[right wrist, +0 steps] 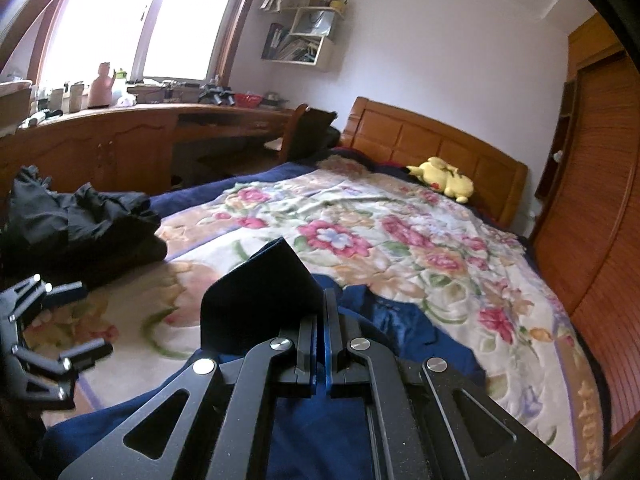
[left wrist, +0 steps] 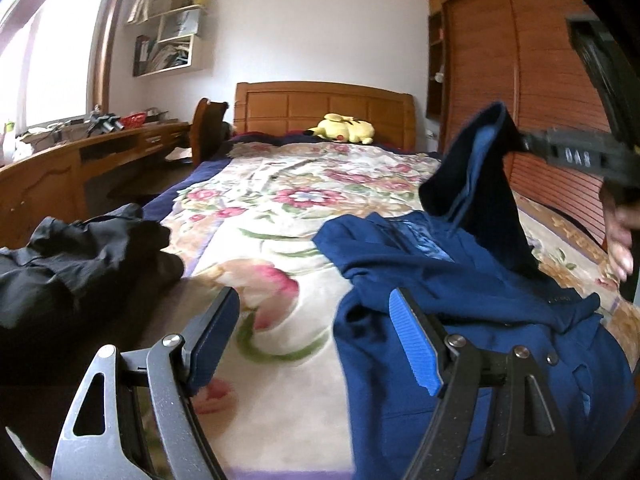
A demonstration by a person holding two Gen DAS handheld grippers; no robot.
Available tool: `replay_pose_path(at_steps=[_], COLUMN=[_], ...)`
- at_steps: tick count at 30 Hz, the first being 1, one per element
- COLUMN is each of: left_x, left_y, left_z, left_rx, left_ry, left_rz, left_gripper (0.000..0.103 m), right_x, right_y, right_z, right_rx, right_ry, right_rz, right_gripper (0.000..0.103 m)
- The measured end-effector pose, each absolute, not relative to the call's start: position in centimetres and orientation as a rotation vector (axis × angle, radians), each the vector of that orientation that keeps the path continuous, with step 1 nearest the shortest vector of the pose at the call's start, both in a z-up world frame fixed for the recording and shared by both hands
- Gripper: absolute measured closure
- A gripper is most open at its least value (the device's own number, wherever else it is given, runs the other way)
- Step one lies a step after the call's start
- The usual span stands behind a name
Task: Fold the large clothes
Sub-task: 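Lower the sleeve onto the jacket front and open the right tool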
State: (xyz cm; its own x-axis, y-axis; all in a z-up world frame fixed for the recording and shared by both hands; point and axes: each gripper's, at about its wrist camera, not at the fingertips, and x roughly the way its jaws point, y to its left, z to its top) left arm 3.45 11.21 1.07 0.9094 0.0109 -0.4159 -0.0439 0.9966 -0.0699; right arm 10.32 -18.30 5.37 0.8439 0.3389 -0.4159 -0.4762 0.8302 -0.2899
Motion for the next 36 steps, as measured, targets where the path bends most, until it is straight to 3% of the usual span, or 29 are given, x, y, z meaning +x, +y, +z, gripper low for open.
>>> replay_pose_path(at_steps=[27,34,36], left_x=[3.8,4.1,4.1], left_y=[11.9,10.8,10.1], left_z=[0.0,-0.5,-0.5], left_rx=[-0.066,-0.037,-0.021], left_ry=[0.456,0.479,0.484], left_rz=[0.039,0.018,0.006], left_gripper=[0.025,0.025,0.025], right_x=[9.7,8.1,7.9], right_y=[-16.6,-18.1,-19.1], right_z=[-0.6,-1.3,-1.4], right_rx=[-0.429,-0.411,-0.396], right_ry=[0.635,0.713,0.734], right_rz=[0.559,0.535,0.521], right_gripper=[0.101,0.091,0.076])
